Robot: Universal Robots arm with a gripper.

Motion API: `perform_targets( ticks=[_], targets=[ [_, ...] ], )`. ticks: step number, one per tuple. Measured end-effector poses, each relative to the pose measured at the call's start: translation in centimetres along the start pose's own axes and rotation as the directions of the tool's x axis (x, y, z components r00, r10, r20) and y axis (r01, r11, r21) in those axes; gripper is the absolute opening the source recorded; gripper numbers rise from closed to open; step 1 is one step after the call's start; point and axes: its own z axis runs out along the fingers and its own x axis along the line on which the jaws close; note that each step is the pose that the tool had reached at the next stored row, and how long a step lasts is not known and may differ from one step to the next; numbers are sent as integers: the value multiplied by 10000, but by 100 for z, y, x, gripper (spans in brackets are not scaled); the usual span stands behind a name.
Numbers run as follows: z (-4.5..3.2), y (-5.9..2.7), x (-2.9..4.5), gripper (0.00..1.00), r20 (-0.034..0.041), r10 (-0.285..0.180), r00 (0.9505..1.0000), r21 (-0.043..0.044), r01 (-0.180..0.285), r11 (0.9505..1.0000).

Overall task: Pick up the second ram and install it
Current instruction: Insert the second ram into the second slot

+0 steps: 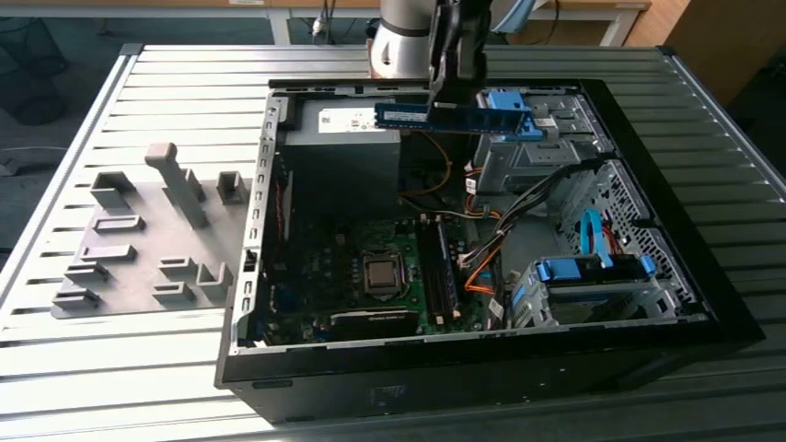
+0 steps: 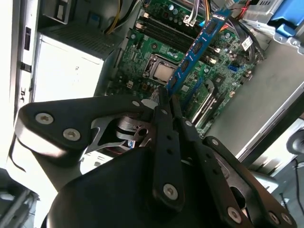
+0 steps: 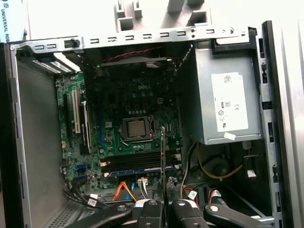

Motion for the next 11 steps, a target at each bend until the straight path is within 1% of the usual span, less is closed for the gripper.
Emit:
perform_targets(
  ticks=[3, 5, 6, 8, 11],
  targets=[
    [3, 0, 0, 14, 12, 431, 9991, 17, -431, 9991],
    [5, 0, 0, 14, 23, 800, 9968, 31, -800, 9968],
    [7, 0, 0, 14, 33, 1158, 9933, 44, -1158, 9933],
    [10, 0, 1, 14, 46, 1514, 9885, 57, -1514, 9885],
    [15, 0, 1, 14, 66, 2059, 9785, 75, -2060, 9785]
  ],
)
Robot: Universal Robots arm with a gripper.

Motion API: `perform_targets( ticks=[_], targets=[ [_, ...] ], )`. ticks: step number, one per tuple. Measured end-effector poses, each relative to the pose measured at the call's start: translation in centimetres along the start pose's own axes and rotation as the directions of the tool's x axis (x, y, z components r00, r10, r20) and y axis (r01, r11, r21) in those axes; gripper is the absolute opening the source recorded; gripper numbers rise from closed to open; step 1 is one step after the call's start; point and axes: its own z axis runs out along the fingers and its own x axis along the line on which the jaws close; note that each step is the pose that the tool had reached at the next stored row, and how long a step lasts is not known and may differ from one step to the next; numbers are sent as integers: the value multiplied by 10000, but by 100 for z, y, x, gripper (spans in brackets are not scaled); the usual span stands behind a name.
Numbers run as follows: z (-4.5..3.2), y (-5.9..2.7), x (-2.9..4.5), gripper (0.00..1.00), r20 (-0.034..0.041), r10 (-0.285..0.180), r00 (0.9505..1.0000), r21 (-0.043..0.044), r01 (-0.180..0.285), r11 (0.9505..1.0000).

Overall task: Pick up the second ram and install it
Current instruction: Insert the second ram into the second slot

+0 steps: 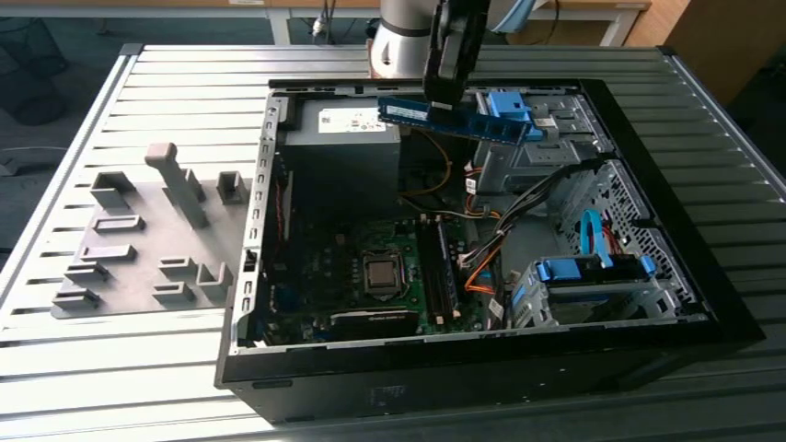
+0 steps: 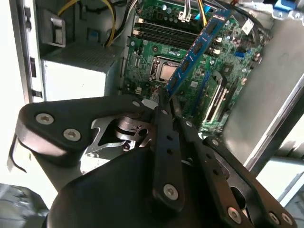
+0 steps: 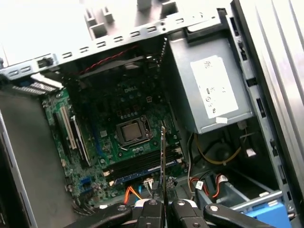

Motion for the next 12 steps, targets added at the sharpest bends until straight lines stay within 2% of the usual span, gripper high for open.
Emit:
perform_targets(
  ticks=[3, 7, 12],
  targets=[
    [4, 0, 0, 14, 15, 533, 9986, 21, -533, 9986],
    [10, 0, 0, 14, 35, 1200, 9928, 46, -1200, 9928],
    [11, 0, 0, 14, 39, 1289, 9917, 49, -1289, 9916]
  ],
)
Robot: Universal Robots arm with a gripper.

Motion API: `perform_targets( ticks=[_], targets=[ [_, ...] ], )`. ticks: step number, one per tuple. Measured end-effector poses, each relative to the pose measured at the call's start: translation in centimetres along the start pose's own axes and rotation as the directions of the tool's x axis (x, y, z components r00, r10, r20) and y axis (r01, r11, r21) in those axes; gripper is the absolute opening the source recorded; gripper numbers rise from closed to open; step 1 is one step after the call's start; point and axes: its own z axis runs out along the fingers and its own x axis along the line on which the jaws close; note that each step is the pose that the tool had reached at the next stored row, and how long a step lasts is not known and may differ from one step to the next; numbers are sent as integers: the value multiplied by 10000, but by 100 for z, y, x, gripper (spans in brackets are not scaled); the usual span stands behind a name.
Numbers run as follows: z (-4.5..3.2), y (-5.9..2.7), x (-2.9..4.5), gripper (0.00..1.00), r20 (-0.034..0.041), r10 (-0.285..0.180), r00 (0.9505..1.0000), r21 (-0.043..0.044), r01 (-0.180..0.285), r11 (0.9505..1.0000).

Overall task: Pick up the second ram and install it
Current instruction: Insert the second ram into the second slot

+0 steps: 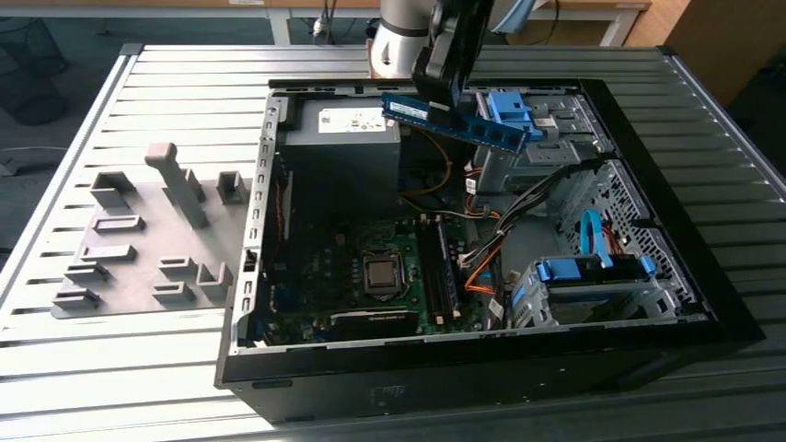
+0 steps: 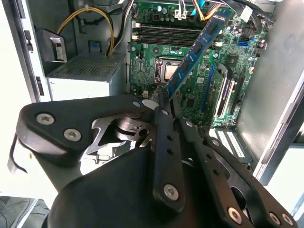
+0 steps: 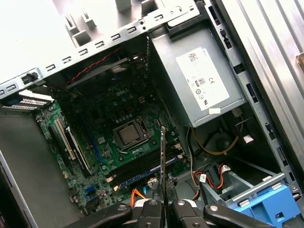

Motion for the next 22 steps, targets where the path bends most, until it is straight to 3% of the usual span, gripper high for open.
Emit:
perform_targets(
  ticks=[9, 13, 18, 22],
  targets=[
    [0, 0, 0, 14, 1, 24, 10000, 1, -24, 10000],
    [2, 0, 0, 14, 9, 426, 9991, 18, -426, 9991],
    [7, 0, 1, 14, 33, 1337, 9910, 55, -1337, 9910],
    [12, 0, 0, 14, 56, 2054, 9787, 82, -2054, 9786]
  ],
)
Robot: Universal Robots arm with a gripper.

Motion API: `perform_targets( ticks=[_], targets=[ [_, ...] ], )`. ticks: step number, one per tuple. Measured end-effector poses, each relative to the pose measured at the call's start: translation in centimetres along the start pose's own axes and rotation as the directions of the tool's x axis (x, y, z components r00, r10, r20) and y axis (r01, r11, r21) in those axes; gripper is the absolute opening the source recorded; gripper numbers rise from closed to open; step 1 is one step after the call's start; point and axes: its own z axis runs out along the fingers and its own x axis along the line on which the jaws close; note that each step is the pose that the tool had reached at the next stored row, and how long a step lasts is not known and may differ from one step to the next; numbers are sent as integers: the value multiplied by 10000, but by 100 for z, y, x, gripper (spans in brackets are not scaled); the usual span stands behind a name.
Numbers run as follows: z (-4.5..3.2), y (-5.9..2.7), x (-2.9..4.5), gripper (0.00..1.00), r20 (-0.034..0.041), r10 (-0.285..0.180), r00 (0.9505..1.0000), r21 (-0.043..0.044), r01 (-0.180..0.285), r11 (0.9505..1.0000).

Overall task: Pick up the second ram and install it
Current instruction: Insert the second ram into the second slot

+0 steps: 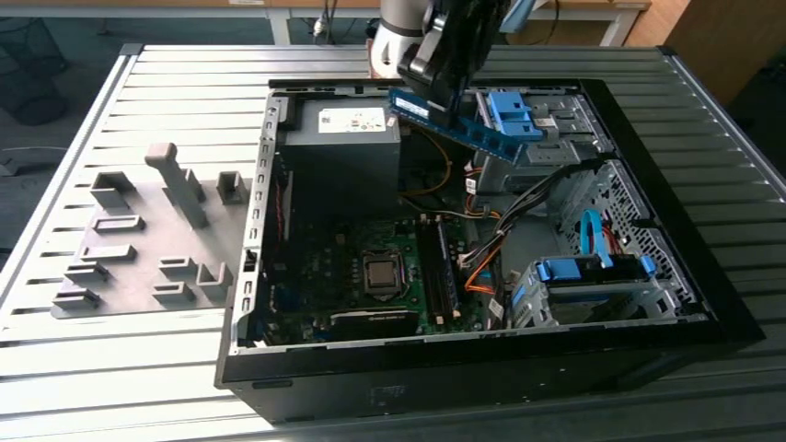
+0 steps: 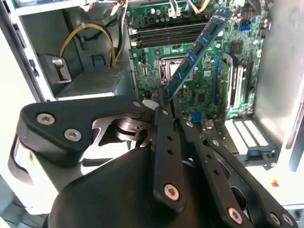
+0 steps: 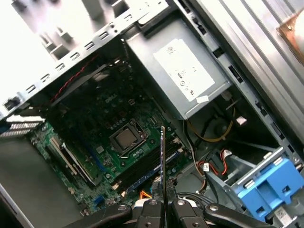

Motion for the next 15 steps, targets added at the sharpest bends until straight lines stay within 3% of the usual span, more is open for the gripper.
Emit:
perform_targets(
  ticks=[4, 8, 12, 15],
  targets=[
    [6, 0, 0, 14, 20, 719, 9974, 27, -719, 9974],
    [12, 0, 1, 14, 44, 1450, 9894, 53, -1450, 9894],
    [18, -1, 1, 14, 68, 2155, 9765, 77, -2156, 9765],
    [22, -1, 1, 14, 88, 2695, 9630, 95, -2696, 9629]
  ],
)
